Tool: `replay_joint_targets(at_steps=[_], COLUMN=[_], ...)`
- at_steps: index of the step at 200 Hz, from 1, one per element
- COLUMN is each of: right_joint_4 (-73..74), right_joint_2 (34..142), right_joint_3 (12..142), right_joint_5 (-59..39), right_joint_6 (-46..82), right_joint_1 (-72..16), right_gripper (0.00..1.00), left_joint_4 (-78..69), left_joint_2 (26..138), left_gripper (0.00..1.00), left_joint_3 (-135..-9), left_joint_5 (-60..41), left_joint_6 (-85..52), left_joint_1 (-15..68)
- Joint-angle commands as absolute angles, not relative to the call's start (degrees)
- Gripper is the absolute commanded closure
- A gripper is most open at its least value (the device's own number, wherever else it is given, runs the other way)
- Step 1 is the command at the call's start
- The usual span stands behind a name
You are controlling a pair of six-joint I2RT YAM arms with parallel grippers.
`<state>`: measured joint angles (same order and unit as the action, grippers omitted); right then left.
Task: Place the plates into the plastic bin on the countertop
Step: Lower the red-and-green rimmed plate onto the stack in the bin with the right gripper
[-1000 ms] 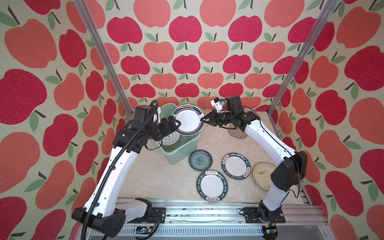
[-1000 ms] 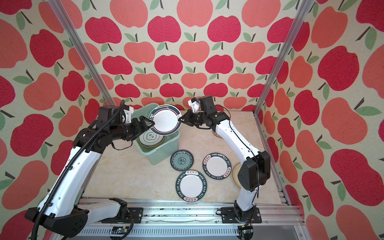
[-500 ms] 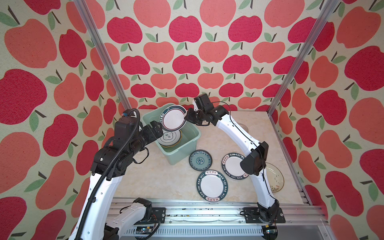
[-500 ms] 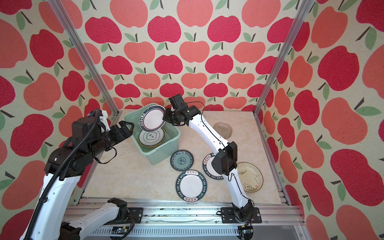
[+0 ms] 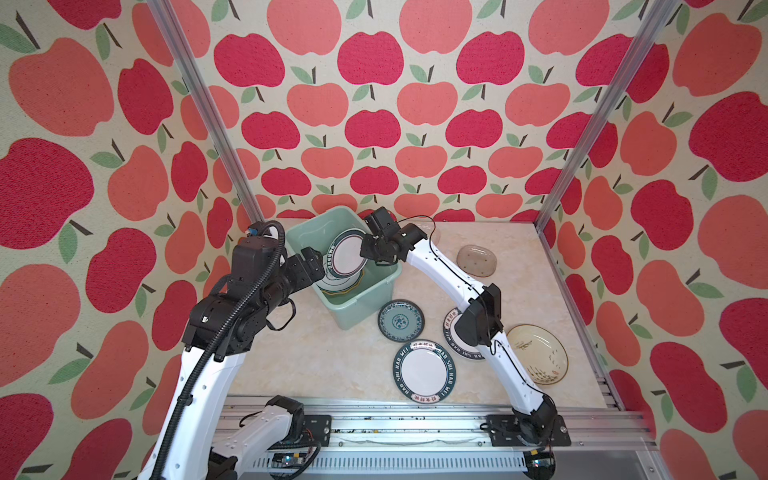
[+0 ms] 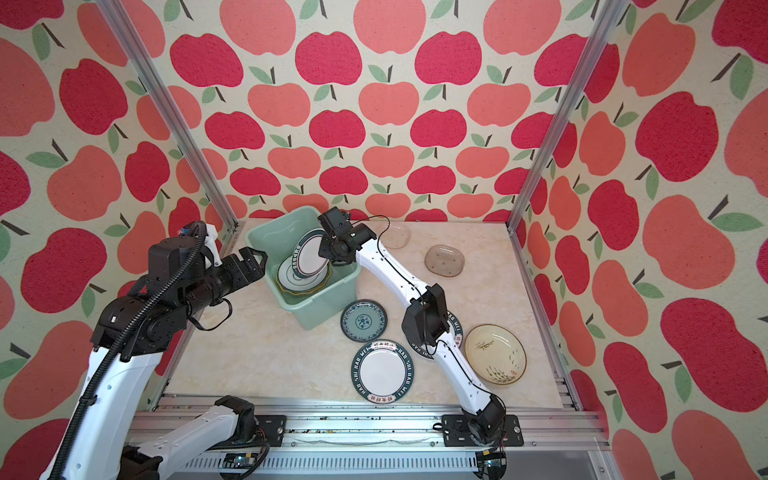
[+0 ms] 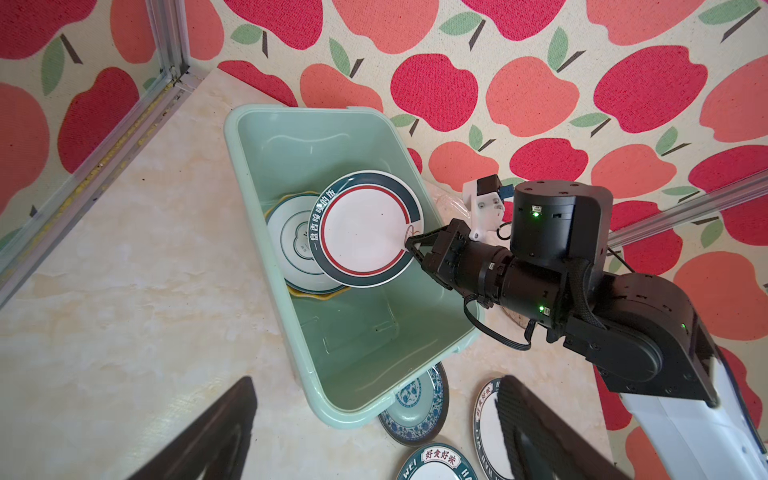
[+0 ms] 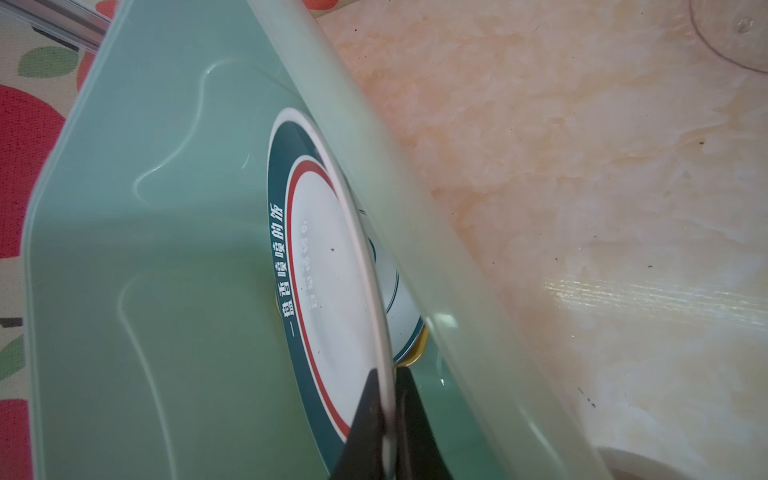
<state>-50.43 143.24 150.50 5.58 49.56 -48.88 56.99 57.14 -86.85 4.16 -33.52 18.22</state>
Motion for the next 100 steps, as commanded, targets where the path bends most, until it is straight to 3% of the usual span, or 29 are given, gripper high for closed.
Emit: replay_joint_targets(at_steps=[1,100], right_joint_4=[-47.61,-43.44], right_joint_2=[145.43,150.14], right_joint_3=[152.43,152.42], right_joint_5=[7.4,3.8], right_joint_6=[48.35,45.63], right_joint_1=[-49.3,-51.05], right_gripper=[1.0,1.0], left_joint_4=[58.19,58.14], left_joint_2=[57.56,58.71], left_gripper=[0.07,0.07], left_joint_3=[-87.67,-87.5], left_joint_5=[5.28,4.93], left_joint_6=[-31.62,-30.86], left_joint_1=[17.93,17.67])
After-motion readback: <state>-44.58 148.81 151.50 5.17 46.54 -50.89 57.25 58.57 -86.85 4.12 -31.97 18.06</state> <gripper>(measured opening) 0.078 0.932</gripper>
